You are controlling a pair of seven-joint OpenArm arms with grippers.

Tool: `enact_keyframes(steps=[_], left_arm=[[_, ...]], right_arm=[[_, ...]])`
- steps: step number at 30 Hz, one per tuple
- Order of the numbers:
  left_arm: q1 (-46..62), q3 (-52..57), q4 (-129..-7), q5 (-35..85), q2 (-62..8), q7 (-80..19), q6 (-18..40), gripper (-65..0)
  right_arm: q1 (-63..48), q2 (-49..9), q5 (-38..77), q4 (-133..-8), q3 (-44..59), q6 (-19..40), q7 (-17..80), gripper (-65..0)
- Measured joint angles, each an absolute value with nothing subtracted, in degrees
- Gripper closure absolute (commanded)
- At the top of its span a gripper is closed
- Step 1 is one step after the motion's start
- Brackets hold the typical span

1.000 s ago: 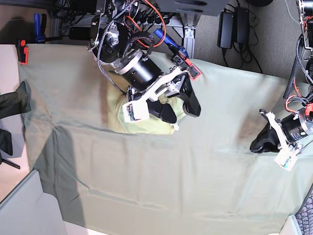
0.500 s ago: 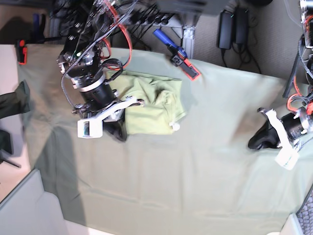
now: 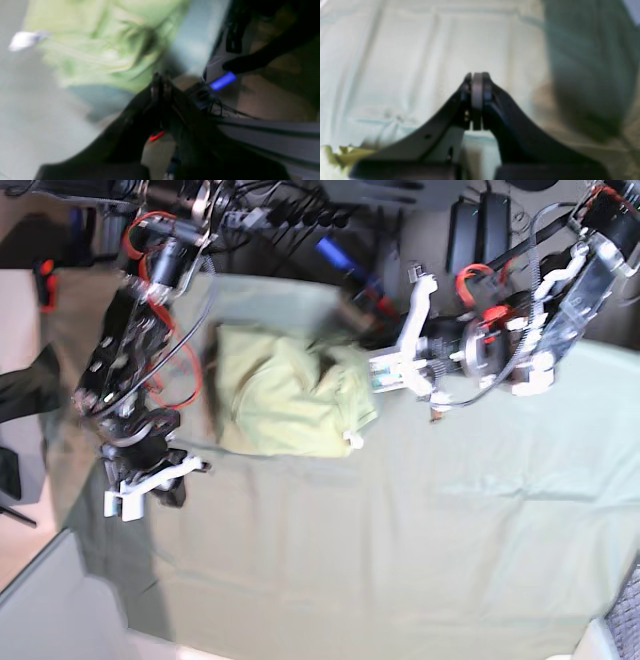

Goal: Fold the T-shirt properly
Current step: 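Press and tuck the bundle with both grippers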

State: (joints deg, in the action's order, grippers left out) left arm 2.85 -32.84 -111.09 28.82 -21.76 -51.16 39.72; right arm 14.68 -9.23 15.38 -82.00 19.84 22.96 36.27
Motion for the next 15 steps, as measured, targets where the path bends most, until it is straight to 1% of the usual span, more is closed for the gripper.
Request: enact_keyframes(steps=[4, 7, 10, 15], left_arm=[[2.57, -38.83, -110.83, 21.43, -21.74, -46.72, 39.72, 0.0], [2.09, -40.60, -108.40, 16.67, -21.63, -41.67, 39.75, 0.0], [-0.75, -40.66, -103.81, 13.85, -21.65, -40.40, 39.75, 0.0], [-4.34, -40.62, -98.26, 13.43, -21.58, -40.14, 39.72, 0.0]], right_arm=[[18.35, -9.45, 15.46, -75.50, 18.44, 22.96, 35.20, 0.0], [18.41, -9.54, 15.11, -73.58, 15.88, 22.98, 35.33, 0.0], [18.04, -9.52, 15.09, -72.99, 12.10, 22.98, 35.64, 0.0], [18.13, -9.47, 14.94, -73.10, 8.05, 22.96, 35.18, 0.0]])
